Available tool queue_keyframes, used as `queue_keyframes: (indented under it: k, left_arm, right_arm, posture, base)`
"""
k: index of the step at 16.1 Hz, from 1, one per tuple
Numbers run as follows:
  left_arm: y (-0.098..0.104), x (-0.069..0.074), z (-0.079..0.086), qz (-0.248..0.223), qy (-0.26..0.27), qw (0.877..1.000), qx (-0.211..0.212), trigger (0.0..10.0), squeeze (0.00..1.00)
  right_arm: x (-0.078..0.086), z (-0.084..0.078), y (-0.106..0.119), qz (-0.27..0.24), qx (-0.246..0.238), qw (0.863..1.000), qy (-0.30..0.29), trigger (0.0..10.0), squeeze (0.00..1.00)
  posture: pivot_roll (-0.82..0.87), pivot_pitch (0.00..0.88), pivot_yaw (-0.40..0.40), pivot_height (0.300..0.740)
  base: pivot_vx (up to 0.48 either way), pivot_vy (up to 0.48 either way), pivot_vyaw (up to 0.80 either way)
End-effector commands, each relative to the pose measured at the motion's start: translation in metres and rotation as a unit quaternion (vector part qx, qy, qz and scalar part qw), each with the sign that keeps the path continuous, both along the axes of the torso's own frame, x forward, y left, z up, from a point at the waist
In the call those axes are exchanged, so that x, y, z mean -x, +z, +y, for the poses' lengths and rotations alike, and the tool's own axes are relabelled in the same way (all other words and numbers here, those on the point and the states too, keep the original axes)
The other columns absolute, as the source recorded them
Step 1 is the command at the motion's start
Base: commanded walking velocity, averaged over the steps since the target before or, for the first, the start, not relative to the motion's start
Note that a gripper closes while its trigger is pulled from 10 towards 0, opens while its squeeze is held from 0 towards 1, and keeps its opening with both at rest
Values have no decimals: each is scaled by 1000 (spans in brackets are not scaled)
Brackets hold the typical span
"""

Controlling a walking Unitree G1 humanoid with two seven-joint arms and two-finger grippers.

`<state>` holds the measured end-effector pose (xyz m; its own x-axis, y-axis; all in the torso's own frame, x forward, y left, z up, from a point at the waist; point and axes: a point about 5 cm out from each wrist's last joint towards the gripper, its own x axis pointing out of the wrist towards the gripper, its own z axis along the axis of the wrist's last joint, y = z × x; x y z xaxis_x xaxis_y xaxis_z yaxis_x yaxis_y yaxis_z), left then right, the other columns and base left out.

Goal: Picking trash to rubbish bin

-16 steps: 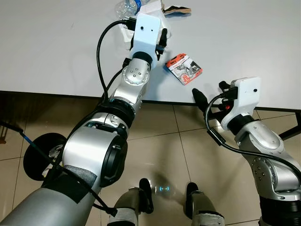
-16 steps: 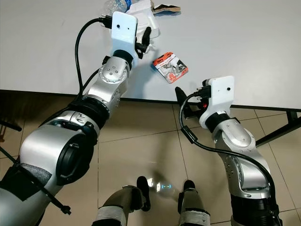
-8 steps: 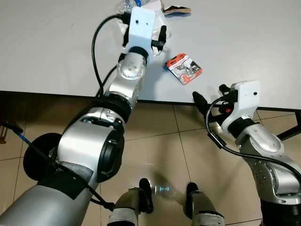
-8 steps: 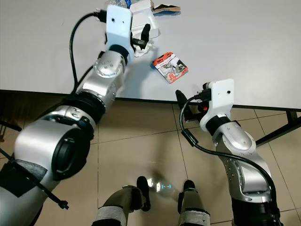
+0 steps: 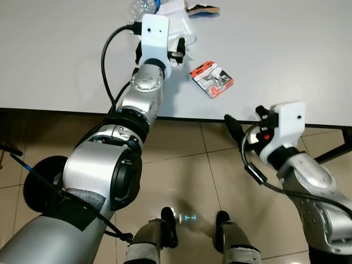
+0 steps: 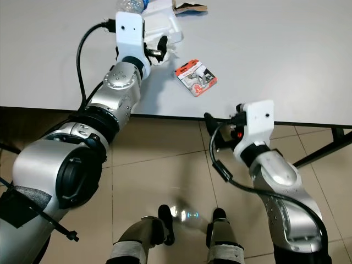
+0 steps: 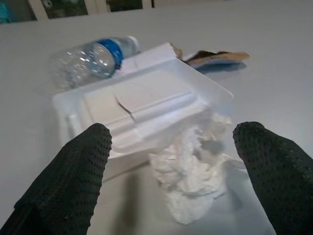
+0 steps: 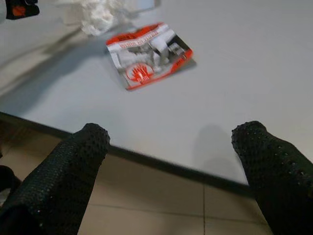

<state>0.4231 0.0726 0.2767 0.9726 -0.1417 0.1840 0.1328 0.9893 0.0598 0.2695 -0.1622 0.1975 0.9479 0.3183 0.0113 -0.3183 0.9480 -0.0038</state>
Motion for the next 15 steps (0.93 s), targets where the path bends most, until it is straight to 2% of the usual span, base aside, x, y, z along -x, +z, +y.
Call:
queue_keyframes:
  k: [1, 4, 6, 8, 12, 15]
  left_arm:
    - [-7, 0, -2, 17, -6, 1000, 4, 10000, 0]
    - [-13, 2, -8, 28, -17, 999, 5, 10000, 0]
    - [-16, 2, -10, 29, -12, 999, -12, 10000, 0]
    - [-15, 2, -11, 19, -1, 999, -44, 10000, 0]
    - [-13, 2, -10, 20, 32, 997, -67, 10000, 0]
    - [-21, 2, -10, 44, 56, 994, -89, 10000, 0]
  right_arm:
    - [8, 2, -1, 7, -7, 1000, 6, 10000, 0]
    - [15, 4, -2, 16, -8, 1000, 5, 10000, 0]
    - [17, 5, -3, 19, -11, 1000, 2, 10000, 0]
    - [22, 6, -5, 27, -16, 999, -1, 10000, 0]
    - [23, 7, -6, 32, -20, 999, -3, 10000, 0]
    - [24, 8, -7, 36, -22, 999, -5, 10000, 0]
  posture:
    - [-235, 401, 109, 740]
    - [-255, 424, 106, 740]
    - [-260, 433, 107, 740]
    - [-261, 444, 110, 740]
    - [-253, 444, 114, 740]
    - [-251, 450, 116, 740]
  base:
    - [0, 0, 0]
    - [0, 0, 0]
    - [0, 0, 0]
    - [0, 0, 0]
    - [0, 0, 0]
    - [0, 0, 0]
